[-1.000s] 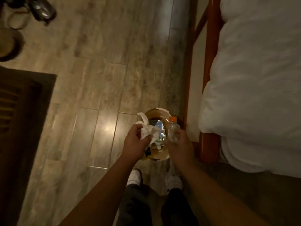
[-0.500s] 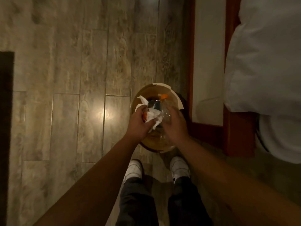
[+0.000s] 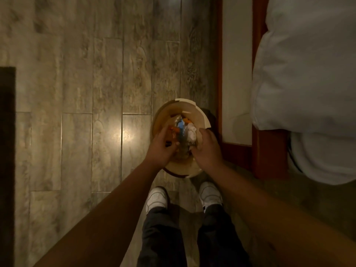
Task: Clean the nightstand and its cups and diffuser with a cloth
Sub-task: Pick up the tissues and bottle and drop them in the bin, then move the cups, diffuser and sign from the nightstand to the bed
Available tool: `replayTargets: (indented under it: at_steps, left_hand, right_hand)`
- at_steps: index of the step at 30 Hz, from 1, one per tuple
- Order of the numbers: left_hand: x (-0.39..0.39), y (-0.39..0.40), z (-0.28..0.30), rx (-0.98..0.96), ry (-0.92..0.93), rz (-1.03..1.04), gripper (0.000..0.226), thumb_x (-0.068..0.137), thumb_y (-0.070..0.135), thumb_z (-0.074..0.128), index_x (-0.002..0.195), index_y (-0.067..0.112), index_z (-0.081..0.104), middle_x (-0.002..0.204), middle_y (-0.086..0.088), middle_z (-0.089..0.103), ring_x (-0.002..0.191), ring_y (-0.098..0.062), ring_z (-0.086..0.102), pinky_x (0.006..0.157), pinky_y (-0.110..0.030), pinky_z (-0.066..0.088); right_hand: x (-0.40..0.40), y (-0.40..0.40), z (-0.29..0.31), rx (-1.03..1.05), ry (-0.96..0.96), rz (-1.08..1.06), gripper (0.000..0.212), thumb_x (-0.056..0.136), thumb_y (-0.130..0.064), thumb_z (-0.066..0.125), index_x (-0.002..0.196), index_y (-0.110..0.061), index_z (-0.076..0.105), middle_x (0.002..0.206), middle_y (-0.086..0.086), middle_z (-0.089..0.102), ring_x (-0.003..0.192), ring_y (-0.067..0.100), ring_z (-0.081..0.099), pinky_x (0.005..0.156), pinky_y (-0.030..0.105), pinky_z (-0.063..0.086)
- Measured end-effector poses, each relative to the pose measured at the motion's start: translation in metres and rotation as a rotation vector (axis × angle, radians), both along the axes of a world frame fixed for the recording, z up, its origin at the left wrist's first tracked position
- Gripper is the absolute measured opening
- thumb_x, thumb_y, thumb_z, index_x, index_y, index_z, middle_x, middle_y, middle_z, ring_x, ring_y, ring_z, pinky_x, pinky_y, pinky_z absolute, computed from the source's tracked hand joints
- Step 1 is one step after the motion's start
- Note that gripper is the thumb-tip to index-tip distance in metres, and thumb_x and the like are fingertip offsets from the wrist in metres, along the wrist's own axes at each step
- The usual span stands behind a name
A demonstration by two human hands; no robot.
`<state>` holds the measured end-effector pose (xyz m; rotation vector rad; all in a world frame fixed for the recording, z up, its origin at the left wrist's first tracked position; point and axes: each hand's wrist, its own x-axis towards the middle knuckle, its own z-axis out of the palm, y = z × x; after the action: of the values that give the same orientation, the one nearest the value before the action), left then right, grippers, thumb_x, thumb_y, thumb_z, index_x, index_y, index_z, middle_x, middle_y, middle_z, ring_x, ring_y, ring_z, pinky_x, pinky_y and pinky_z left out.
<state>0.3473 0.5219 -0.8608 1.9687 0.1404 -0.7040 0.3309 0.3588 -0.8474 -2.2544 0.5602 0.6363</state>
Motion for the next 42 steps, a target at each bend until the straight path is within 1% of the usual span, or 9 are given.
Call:
replayTargets:
  at_steps: [2, 4, 9, 14, 17, 25, 32, 37, 42]
  left_hand:
    - [-0.002, 0.000, 0.016, 0.023, -0.010, 0.019, 0.054, 0.094, 0.030, 0.060, 0.131, 0.049, 0.026, 0.121, 0.026, 0.046, 0.103, 0.006, 0.044, 0.072, 0.008, 0.032]
    - [-0.002, 0.000, 0.035, 0.033, -0.028, 0.032, 0.052, 0.094, 0.035, 0.060, 0.125, 0.059, 0.026, 0.111, 0.034, 0.045, 0.096, 0.011, 0.044, 0.071, 0.004, 0.033]
    - [0.011, 0.001, 0.101, 0.028, -0.129, -0.049, 0.048, 0.093, 0.044, 0.057, 0.131, 0.057, 0.031, 0.133, 0.012, 0.052, 0.115, -0.007, 0.051, 0.092, -0.024, 0.040]
    - [0.033, -0.007, 0.205, 0.149, -0.281, -0.110, 0.061, 0.093, 0.043, 0.058, 0.147, 0.025, 0.035, 0.146, -0.007, 0.044, 0.127, -0.012, 0.041, 0.096, -0.021, 0.030]
    - [0.045, -0.020, 0.285, 0.209, -0.338, -0.211, 0.068, 0.091, 0.050, 0.056, 0.150, 0.029, 0.027, 0.156, -0.009, 0.029, 0.143, -0.025, 0.027, 0.111, -0.043, 0.030]
    - [0.040, -0.075, 0.476, 0.360, -0.641, -0.544, 0.087, 0.074, 0.075, 0.035, 0.150, 0.035, 0.019, 0.160, -0.011, 0.019, 0.146, -0.031, 0.015, 0.115, -0.052, 0.024]
    - [0.007, -0.178, 0.580, 0.364, -0.839, -0.757, 0.087, 0.077, 0.082, 0.031, 0.149, 0.041, 0.006, 0.162, -0.004, 0.009, 0.147, -0.030, 0.012, 0.114, -0.055, 0.025]
    - [-0.042, -0.278, 0.625, 0.299, -0.972, -0.951, 0.087, 0.078, 0.079, 0.032, 0.150, 0.040, 0.002, 0.163, -0.003, 0.005, 0.148, -0.028, 0.006, 0.115, -0.054, 0.023]
    - [-0.106, -0.386, 0.652, 0.254, -1.101, -1.122, 0.089, 0.075, 0.082, 0.023, 0.149, 0.040, -0.002, 0.163, -0.004, 0.003, 0.148, -0.029, 0.004, 0.114, -0.055, 0.017]
  right_hand:
    - [-0.002, -0.002, 0.015, -0.016, -0.029, 0.014, 0.064, 0.086, -0.016, 0.065, 0.143, -0.017, 0.036, 0.146, 0.007, 0.037, 0.128, 0.028, 0.044, 0.096, 0.034, 0.042]
    - [-0.003, -0.006, 0.032, -0.019, -0.049, 0.037, 0.060, 0.086, -0.018, 0.065, 0.140, -0.018, 0.039, 0.142, 0.006, 0.040, 0.126, 0.027, 0.045, 0.093, 0.033, 0.042]
    - [-0.004, -0.011, 0.097, 0.023, -0.062, 0.063, 0.055, 0.090, -0.027, 0.062, 0.141, -0.023, 0.039, 0.153, 0.005, 0.032, 0.137, 0.027, 0.036, 0.099, 0.030, 0.035]
    - [0.003, -0.017, 0.204, 0.017, -0.201, 0.073, 0.063, 0.092, -0.033, 0.060, 0.146, -0.021, 0.031, 0.157, 0.006, 0.024, 0.141, 0.026, 0.028, 0.110, 0.036, 0.029]
    - [0.003, -0.030, 0.274, -0.086, -0.276, 0.088, 0.072, 0.092, -0.043, 0.057, 0.151, -0.022, 0.022, 0.162, 0.005, 0.013, 0.145, 0.025, 0.020, 0.113, 0.038, 0.024]
    - [-0.043, -0.092, 0.442, -0.412, -0.361, -0.003, 0.089, 0.075, -0.080, 0.037, 0.148, -0.035, 0.011, 0.163, 0.005, 0.005, 0.147, 0.031, 0.015, 0.112, 0.048, 0.027]
    - [-0.127, -0.180, 0.550, -0.610, -0.348, -0.230, 0.099, 0.069, -0.089, 0.022, 0.150, -0.033, 0.009, 0.163, 0.007, 0.000, 0.148, 0.032, 0.009, 0.113, 0.053, 0.023]
    - [-0.204, -0.260, 0.582, -0.668, -0.274, -0.387, 0.096, 0.075, -0.086, 0.031, 0.151, -0.034, 0.003, 0.163, 0.004, -0.010, 0.149, 0.033, -0.002, 0.116, 0.052, 0.015]
    - [-0.285, -0.342, 0.599, -0.737, -0.220, -0.562, 0.104, 0.065, -0.094, 0.018, 0.150, -0.035, 0.005, 0.163, 0.003, -0.005, 0.149, 0.033, 0.003, 0.115, 0.056, 0.018]
